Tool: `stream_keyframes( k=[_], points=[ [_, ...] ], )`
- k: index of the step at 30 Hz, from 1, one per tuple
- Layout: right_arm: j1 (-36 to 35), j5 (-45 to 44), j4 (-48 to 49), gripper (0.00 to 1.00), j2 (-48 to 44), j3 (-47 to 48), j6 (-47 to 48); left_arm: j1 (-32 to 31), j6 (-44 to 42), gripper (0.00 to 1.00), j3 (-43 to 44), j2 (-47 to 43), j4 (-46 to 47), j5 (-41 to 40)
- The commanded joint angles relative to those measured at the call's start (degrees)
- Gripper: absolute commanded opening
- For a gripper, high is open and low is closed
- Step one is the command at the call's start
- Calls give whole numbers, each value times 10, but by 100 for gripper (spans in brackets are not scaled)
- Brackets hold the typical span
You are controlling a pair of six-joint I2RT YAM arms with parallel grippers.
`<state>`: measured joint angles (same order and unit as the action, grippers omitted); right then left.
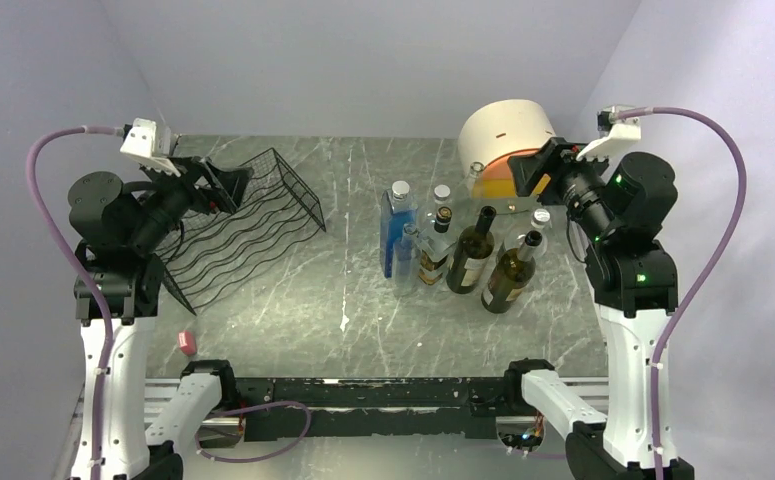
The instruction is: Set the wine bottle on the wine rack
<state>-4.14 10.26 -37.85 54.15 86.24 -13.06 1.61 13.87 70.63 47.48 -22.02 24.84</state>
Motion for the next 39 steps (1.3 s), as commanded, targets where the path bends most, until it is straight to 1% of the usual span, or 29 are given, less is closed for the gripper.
stream_keyframes(
  k=[1, 3, 6, 12, 14, 16, 19, 22, 24, 26, 28, 30, 32, 35, 39],
  points=[
    [16, 77, -29, 69, 2, 16, -11, 15, 24, 95, -10, -11, 41, 70],
    [19, 103, -27, 71, 0, 7, -9, 17, 29, 97, -17, -15, 48, 84],
    [21, 170, -18, 72, -3, -15, -1, 19, 36, 99, -33, -23, 72, 116],
    [22, 328, 6, 63, -2, -53, 12, 20, 46, 100, -61, -36, 120, 206],
    [21, 362, 17, 63, 1, -66, 6, 21, 54, 100, -70, -39, 138, 232],
    [13, 381, 30, 65, 2, -81, 1, 21, 59, 100, -81, -41, 158, 262],
    [-7, 364, 37, 67, 6, -96, 0, 18, 55, 99, -93, -44, 177, 294],
    [-50, 308, 22, 67, 17, -91, 8, 15, 53, 99, -101, -47, 181, 293],
    [-108, 219, 23, 74, 21, -93, 8, 15, 55, 99, -103, -46, 180, 291],
    [-190, 98, 40, 76, 22, -106, 0, 15, 56, 98, -103, -42, 177, 288],
    [-272, -14, 34, 76, 36, -107, -2, 15, 43, 97, -94, -39, 157, 273],
    [-336, -99, 18, 72, 58, -102, -3, 15, 21, 96, -86, -40, 128, 241],
    [-377, -178, 16, 67, 74, -102, -10, 15, 11, 97, -86, -44, 114, 216],
    [-420, -255, 22, 63, 79, -108, -21, 15, 6, 97, -93, -49, 105, 204],
    [-454, -301, 13, 66, 104, -116, -32, 15, 9, 97, -101, -50, 107, 206]
  ],
)
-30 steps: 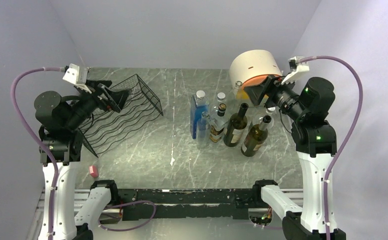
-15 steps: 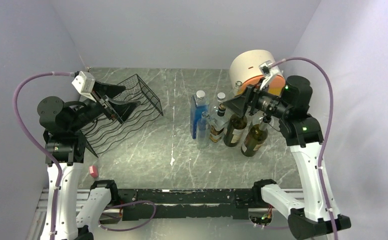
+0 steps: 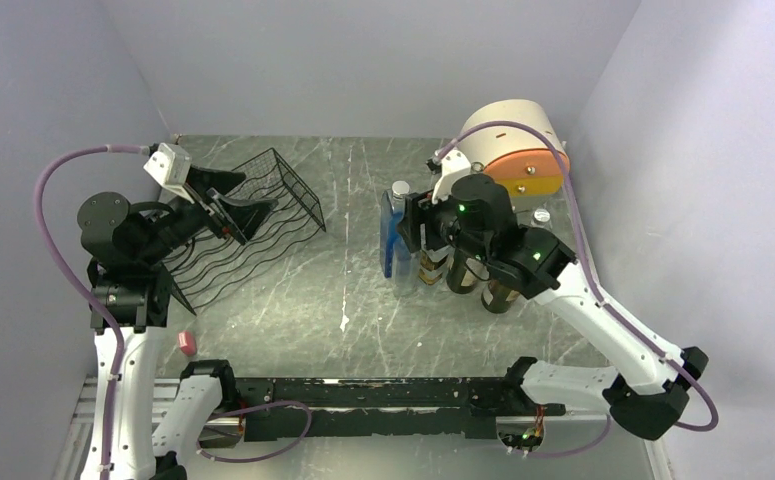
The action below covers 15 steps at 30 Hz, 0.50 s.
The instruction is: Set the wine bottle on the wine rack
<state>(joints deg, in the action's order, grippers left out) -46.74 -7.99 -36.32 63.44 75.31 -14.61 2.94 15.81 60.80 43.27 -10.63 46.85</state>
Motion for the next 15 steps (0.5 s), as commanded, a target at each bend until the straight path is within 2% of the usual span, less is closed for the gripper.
stream_keyframes(
  k=[1, 7, 15],
  points=[
    [-36, -133, -9, 67, 21, -7, -20, 1, -11, 96, -3, -5, -7, -15],
    [-76, -204, -31, 69, 62, -18, -42, 1, -15, 96, -2, 3, -11, -31],
    [-82, -244, -16, 62, 86, -36, -44, 1, -16, 97, -18, 3, -13, -53]
  ],
)
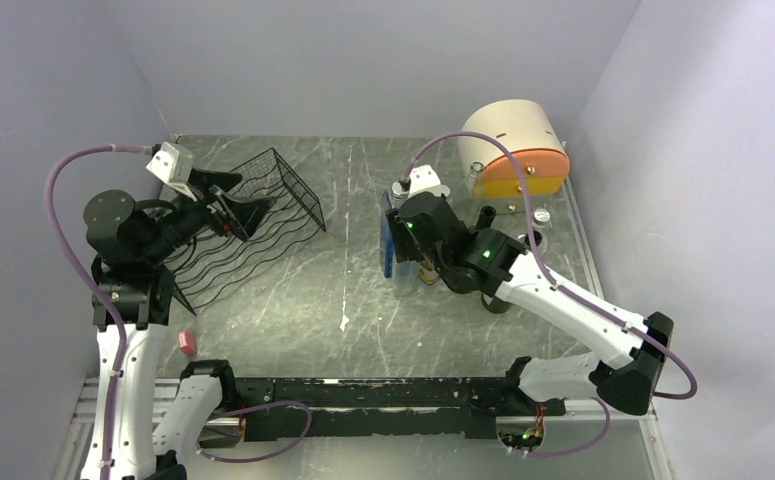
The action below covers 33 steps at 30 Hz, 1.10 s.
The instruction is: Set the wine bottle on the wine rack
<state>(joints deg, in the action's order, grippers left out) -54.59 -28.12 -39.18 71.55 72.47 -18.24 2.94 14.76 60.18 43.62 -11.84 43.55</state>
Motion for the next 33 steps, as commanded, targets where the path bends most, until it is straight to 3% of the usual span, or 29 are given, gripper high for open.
stream_keyframes(
  k=[1, 9, 14, 18, 26, 29, 33],
  points=[
    [-4, -44, 18, 61, 9, -11, -5, 1, -6, 98, -12, 2, 0, -18],
    [-4, -55, 67, 51, 22, -32, 20, 1, -12, 99, -10, 19, 3, 13],
    [-4, -54, 74, 29, 29, -32, 29, 1, -3, 100, -47, 9, 34, 11],
    [-4, -31, 80, 19, 12, -38, 46, 1, -8, 100, -86, -5, 75, 39],
    [-4, 65, 118, 16, -50, -43, 78, -16, 14, 99, -159, -11, 179, 107],
    [-4, 96, 138, 16, -69, -39, 77, -55, -6, 99, -159, 3, 177, 124],
    [-4, 123, 165, 16, -82, -28, 66, -140, -74, 94, -147, 26, 136, 83]
  ],
)
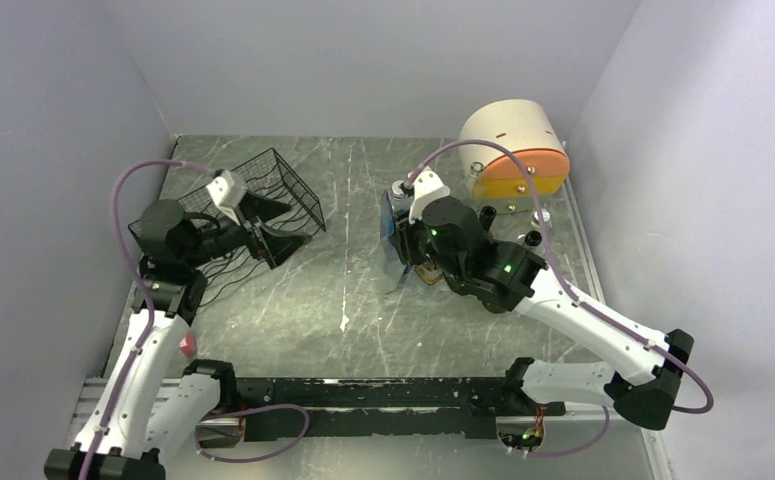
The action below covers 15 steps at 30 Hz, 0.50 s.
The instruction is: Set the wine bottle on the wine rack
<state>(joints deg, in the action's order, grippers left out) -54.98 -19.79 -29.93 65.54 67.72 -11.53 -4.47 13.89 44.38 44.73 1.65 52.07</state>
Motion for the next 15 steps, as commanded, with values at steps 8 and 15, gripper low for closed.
stream_keyframes(
  k=[8, 15],
  points=[
    [-1, 73, 134, 15, -51, 16, -45, -197, -185, 94, -20, 67, -7, -123],
    [0, 107, 160, 11, -43, 49, -119, -249, -295, 89, -10, 93, -24, -152]
  ],
)
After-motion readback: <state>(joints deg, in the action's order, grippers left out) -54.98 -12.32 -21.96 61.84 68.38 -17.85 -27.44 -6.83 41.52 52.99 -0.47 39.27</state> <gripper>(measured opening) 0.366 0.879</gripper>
